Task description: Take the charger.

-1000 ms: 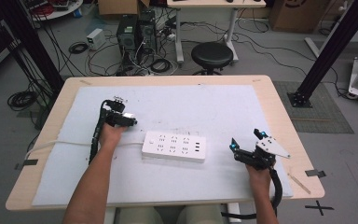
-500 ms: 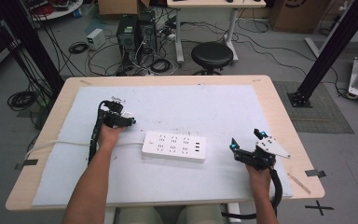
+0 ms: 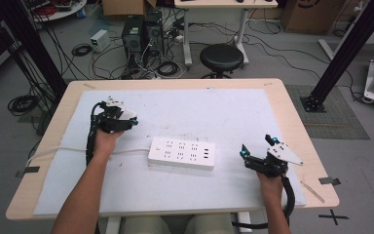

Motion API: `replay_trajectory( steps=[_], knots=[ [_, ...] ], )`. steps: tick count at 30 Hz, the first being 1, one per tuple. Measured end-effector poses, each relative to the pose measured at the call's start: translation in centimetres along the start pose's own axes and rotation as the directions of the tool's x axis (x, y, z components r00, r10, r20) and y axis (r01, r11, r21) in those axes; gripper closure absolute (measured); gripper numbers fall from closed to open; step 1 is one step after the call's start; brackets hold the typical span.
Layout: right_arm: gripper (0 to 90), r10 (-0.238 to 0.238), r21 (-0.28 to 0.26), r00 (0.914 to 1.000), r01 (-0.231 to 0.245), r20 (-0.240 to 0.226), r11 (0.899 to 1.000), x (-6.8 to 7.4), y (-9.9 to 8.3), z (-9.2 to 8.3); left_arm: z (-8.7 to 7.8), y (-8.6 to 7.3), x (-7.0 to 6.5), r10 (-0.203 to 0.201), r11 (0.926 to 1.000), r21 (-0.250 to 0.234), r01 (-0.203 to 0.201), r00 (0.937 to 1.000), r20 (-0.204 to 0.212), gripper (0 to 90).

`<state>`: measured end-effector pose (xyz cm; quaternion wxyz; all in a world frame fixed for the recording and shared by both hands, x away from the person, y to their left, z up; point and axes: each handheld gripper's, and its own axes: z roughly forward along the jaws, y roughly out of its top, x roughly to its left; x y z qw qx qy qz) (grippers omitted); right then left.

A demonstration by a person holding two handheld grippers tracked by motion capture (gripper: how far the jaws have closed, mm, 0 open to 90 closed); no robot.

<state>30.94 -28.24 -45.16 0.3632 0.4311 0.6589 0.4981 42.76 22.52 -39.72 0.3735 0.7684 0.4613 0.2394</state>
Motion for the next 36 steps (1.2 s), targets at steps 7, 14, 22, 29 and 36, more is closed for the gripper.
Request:
replay_trajectory(
  steps=[7,14,22,29,36],
  knots=[
    [6.3,-0.002,-0.002,1.0000,0.002,0.002,1.000,0.0,0.0,0.0,-1.9,-0.2,-0.3,0.014,0.9950,-0.099,-0.010,0.9989,0.044,42.6],
    [6.3,0.000,0.001,1.0000,0.000,0.000,1.000,0.0,0.0,0.0,-3.9,-0.5,-0.7,0.025,0.9819,-0.189,-0.009,0.9960,0.085,42.6],
    [6.3,-0.001,0.001,1.0000,0.001,-0.001,1.000,0.0,0.0,0.0,-5.9,-1.3,-1.2,0.036,0.9649,-0.263,-0.005,0.9929,0.114,42.5],
    [6.3,-0.010,0.000,0.9999,0.010,-0.003,1.000,0.1,0.0,0.0,-7.6,-2.3,-1.9,0.027,0.9495,-0.313,0.013,0.9921,0.122,42.5],
    [6.3,-0.008,0.005,1.0000,0.008,-0.003,1.000,0.1,0.0,0.0,-8.9,-2.6,-2.7,0.058,0.9367,-0.350,-0.008,0.9893,0.134,42.5]
  ],
)
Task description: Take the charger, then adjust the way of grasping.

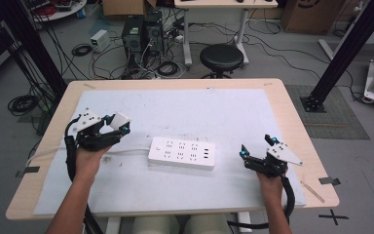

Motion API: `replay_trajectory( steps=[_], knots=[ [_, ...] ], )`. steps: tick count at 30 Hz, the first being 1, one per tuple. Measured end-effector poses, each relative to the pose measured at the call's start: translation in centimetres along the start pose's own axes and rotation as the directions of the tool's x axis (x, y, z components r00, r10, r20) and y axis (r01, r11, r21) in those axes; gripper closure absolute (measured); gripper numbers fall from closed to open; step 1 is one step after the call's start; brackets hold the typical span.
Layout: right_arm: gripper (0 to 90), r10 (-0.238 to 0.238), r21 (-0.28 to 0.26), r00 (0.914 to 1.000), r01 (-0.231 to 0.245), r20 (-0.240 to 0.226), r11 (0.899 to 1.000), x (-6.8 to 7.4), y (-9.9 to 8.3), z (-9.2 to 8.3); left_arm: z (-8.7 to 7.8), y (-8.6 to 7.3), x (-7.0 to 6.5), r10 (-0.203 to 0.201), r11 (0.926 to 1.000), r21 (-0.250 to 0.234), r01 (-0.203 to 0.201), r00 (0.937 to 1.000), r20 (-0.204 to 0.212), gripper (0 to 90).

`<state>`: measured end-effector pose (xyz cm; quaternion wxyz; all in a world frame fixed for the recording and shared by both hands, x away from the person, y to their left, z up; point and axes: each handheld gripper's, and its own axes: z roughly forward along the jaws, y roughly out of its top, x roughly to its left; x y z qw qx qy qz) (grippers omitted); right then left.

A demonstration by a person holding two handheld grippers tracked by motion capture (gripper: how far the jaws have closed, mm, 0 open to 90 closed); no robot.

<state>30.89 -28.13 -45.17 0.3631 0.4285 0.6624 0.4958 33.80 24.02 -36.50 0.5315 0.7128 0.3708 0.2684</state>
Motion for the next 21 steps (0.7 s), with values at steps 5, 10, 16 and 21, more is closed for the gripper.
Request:
replay_trajectory(
  steps=[5,10,16,21],
  knots=[
    [6.3,-0.001,-0.001,1.0000,0.001,0.000,1.000,0.0,0.0,0.0,0.0,0.2,-0.9,0.021,0.9997,-0.015,-0.021,0.9995,0.022,42.5],
    [6.3,-0.002,-0.001,1.0000,0.002,-0.001,1.000,0.0,0.0,0.0,-0.2,0.2,-1.5,0.036,0.9991,-0.023,-0.035,0.9988,0.034,42.5],
    [6.3,-0.006,-0.003,1.0000,0.006,-0.001,1.000,0.0,0.0,0.0,-0.5,0.4,-2.3,0.050,0.9984,-0.029,-0.049,0.9973,0.054,42.5],
    [6.3,-0.006,-0.005,1.0000,0.006,-0.002,1.000,0.0,0.0,0.0,-0.7,0.6,-2.8,0.070,0.9972,-0.030,-0.068,0.9953,0.067,42.5]
  ],
)
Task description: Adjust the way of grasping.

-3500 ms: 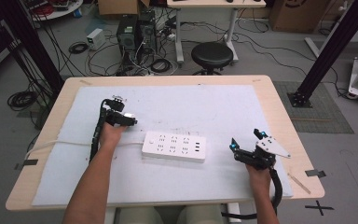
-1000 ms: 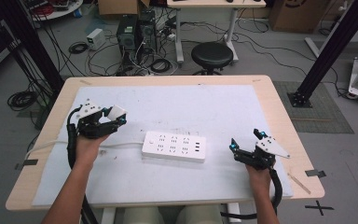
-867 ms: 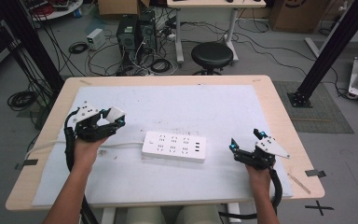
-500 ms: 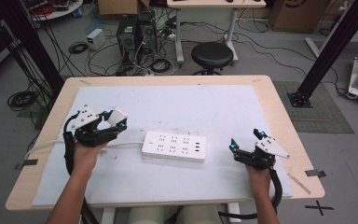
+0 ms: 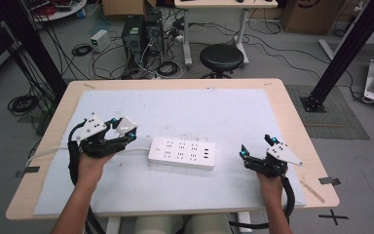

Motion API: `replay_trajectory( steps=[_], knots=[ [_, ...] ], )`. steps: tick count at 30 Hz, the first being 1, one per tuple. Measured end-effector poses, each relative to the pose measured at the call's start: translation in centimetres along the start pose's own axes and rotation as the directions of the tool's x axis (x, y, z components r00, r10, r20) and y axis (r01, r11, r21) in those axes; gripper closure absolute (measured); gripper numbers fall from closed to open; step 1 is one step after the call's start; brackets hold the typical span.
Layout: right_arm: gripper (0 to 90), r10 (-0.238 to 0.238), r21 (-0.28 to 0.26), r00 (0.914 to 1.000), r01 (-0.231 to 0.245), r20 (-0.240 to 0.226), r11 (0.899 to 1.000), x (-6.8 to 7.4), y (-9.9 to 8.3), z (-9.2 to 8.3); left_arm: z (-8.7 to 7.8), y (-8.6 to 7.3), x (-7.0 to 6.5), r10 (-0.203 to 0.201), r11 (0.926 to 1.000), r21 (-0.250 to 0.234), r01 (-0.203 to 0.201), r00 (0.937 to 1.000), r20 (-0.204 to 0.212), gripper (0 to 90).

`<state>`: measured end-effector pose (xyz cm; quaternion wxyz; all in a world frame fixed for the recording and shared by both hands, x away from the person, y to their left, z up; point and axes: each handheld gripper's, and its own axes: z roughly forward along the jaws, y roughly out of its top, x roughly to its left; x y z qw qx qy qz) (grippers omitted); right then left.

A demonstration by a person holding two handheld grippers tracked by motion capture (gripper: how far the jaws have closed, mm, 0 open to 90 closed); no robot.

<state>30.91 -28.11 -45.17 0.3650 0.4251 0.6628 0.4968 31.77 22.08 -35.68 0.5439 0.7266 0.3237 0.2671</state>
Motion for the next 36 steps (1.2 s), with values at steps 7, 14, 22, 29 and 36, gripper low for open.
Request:
replay_trajectory(
  steps=[7,14,22,29,36],
  knots=[
    [6.3,0.005,0.005,1.0000,-0.005,-0.004,1.000,-0.1,0.0,0.1,0.2,0.2,-0.9,0.037,0.9992,0.010,-0.037,0.9985,0.041,42.5],
    [6.3,0.010,0.011,0.9999,-0.010,0.000,1.000,-0.1,0.1,0.1,0.8,0.6,-2.3,0.087,0.9958,0.021,-0.089,0.9917,0.095,42.5],
    [6.3,0.045,0.098,0.9963,-0.038,-0.074,0.994,-0.9,0.7,-0.5,1.4,1.1,-3.8,0.136,0.9893,0.029,-0.143,0.9763,0.169,42.5],
    [6.4,0.119,0.189,0.9661,-0.076,-0.229,0.979,-2.0,2.9,-1.1,1.8,1.1,-4.6,0.151,0.9870,0.024,-0.159,0.9672,0.204,42.5],
    [6.3,0.202,0.274,0.9158,-0.108,-0.347,0.956,-2.4,4.3,-1.2,2.1,1.2,-5.3,0.175,0.9821,0.027,-0.187,0.9572,0.230,42.5]
  ],
)
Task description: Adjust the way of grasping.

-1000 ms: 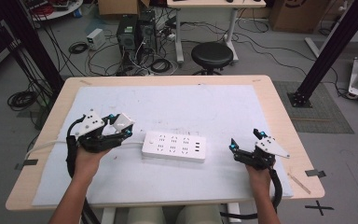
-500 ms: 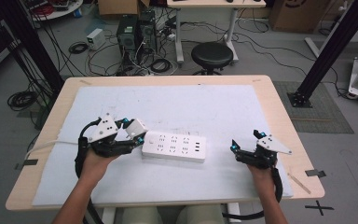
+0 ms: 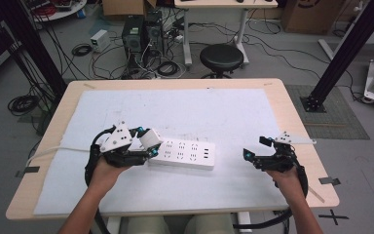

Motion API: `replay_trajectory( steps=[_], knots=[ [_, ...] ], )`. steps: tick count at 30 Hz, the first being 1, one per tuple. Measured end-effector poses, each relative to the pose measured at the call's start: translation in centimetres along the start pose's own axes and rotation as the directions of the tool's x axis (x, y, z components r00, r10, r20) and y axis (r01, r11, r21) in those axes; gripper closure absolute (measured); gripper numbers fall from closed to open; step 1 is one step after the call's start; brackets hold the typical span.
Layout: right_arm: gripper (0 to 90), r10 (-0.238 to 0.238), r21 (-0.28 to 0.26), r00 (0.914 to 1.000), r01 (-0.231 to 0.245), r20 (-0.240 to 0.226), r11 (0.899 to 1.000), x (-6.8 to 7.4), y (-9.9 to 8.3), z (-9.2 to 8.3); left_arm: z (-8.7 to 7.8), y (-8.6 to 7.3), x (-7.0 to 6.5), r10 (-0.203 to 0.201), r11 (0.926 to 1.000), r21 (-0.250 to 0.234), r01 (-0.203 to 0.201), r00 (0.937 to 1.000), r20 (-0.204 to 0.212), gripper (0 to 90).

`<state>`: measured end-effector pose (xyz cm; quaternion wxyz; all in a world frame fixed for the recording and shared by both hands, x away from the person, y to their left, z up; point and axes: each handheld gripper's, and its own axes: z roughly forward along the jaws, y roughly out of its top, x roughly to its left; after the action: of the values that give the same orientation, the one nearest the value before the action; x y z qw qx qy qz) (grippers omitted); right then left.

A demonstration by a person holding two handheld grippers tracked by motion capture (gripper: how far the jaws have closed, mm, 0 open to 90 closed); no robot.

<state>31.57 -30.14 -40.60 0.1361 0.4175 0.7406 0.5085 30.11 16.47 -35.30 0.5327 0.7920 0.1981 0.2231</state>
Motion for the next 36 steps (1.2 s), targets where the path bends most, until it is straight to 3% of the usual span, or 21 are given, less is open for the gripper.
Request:
replay_trajectory(
  steps=[3,7,14,15,18,28,31,32,35,36],
  knots=[
    [6.3,0.034,0.022,0.9981,-0.033,-0.050,0.999,0.1,0.4,-0.3,0.2,0.3,-0.5,0.040,0.9990,0.021,-0.040,0.9991,0.016,42.5],
    [6.3,0.049,0.061,0.9939,-0.043,-0.098,0.997,0.5,1.2,-0.7,0.5,0.7,-1.1,0.090,0.9951,0.037,-0.091,0.9952,0.040,42.5],
    [6.4,0.037,0.100,0.9855,-0.020,-0.166,0.995,2.0,2.4,-0.9,1.3,1.3,-2.4,0.157,0.9859,0.045,-0.161,0.9842,0.082,42.5],
    [6.3,0.045,0.111,0.9786,-0.023,-0.201,0.994,2.7,2.7,-0.8,1.7,1.6,-3.1,0.191,0.9791,0.051,-0.197,0.9757,0.107,42.5],
    [6.4,0.063,0.133,0.9709,-0.033,-0.231,0.991,3.3,2.9,-0.5,2.1,1.8,-3.8,0.221,0.9719,0.055,-0.229,0.9674,0.124,42.5],
    [6.4,0.108,0.179,0.9478,-0.056,-0.300,0.982,4.9,3.5,0.7,3.4,2.9,-6.1,0.353,0.9291,0.058,-0.365,0.9226,0.156,42.5],
    [6.4,0.116,0.194,0.9414,-0.056,-0.317,0.980,5.5,3.6,1.0,3.8,3.2,-6.5,0.374,0.9195,0.059,-0.389,0.9113,0.172,42.5],
    [6.4,0.118,0.198,0.9397,-0.055,-0.321,0.979,5.7,3.7,1.1,4.0,3.2,-6.7,0.375,0.9190,0.058,-0.390,0.9101,0.176,42.5],
    [6.4,0.130,0.205,0.9312,-0.061,-0.340,0.977,6.2,3.9,1.4,4.3,3.4,-7.0,0.400,0.9071,0.059,-0.417,0.8971,0.188,42.5],
    [6.4,0.137,0.210,0.9283,-0.065,-0.346,0.975,6.4,4.0,1.5,4.5,3.5,-7.2,0.401,0.9065,0.059,-0.418,0.8964,0.189,42.5]
  ],
)
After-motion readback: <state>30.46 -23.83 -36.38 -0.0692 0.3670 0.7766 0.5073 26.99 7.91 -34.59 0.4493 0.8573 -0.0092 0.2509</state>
